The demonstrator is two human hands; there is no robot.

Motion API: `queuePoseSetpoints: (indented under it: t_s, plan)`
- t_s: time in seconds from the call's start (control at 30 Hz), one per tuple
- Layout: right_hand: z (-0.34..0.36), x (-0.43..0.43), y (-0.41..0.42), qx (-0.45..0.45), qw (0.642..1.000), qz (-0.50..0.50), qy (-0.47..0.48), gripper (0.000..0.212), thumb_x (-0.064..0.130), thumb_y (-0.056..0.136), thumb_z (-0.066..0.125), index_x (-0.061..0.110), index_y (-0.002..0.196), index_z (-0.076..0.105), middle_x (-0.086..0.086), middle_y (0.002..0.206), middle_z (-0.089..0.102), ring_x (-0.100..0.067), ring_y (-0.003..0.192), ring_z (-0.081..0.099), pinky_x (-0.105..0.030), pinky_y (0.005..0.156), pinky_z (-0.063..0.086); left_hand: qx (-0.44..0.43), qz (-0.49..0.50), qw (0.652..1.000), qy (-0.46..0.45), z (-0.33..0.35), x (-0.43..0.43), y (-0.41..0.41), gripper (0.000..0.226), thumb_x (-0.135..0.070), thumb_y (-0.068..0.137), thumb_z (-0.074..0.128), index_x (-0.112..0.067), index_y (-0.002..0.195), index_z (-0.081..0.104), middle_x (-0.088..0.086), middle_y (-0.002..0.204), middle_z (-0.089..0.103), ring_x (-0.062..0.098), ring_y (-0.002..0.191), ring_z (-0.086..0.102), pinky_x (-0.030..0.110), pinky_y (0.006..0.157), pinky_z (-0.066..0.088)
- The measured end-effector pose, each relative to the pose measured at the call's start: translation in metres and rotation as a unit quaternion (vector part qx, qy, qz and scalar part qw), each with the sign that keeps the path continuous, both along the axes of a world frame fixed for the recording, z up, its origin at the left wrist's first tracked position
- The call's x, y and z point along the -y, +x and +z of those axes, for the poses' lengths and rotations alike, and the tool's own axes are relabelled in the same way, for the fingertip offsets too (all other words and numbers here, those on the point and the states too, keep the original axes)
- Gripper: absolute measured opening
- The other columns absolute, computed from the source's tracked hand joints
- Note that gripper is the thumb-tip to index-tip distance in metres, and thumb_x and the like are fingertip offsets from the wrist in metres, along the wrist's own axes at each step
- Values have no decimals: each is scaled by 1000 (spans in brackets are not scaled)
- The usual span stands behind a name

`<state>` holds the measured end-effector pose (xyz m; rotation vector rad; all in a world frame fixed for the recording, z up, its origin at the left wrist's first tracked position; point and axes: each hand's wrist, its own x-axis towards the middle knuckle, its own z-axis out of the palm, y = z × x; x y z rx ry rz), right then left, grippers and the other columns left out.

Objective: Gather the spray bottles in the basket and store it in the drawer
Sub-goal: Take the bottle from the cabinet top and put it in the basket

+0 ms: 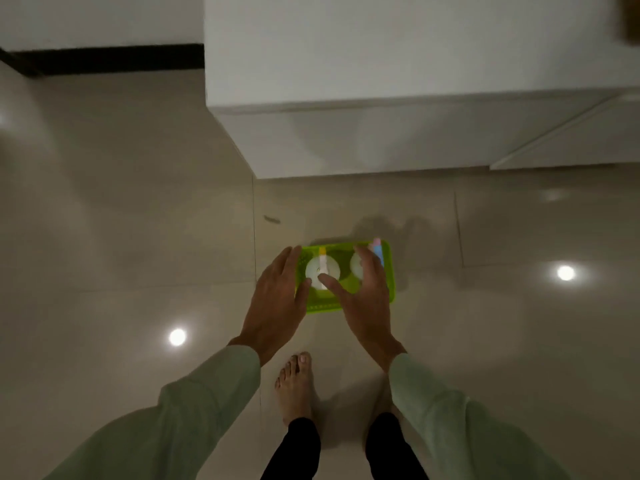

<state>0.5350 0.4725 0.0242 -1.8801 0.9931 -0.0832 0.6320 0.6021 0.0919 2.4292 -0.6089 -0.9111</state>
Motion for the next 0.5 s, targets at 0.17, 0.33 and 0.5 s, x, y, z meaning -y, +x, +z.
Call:
queuePoseSetpoints:
  t_s: [0.17, 0.33, 0.5]
  plan:
    - [111, 63, 22, 85, 995, 14, -57, 63, 58, 86, 67, 26, 137, 51, 4, 141, 51, -16, 132, 52, -44, 103, 50, 35, 19, 998, -42, 90, 40, 4, 59, -33, 104, 43, -22, 157, 20, 1, 165, 22, 17, 151, 22, 28, 122, 19]
    - [195, 118, 68, 135, 988, 19, -72, 55, 57, 87, 65, 35, 135, 50, 15, 141, 49, -6, 133, 48, -42, 103, 50, 98, 24, 991, -89, 157, 82, 36, 58, -32, 103, 45, -24, 156, 22, -1, 164, 24, 17, 149, 28, 34, 123, 25]
    - [244, 170, 130, 160, 982, -11, -96, 56, 59, 85, 67, 36, 133, 49, 18, 137, 50, -9, 128, 49, -44, 101, 50, 150, 22, 979, -138, 195, 135, 99, 58, -32, 104, 44, -21, 156, 22, 1, 164, 24, 16, 152, 22, 37, 124, 24]
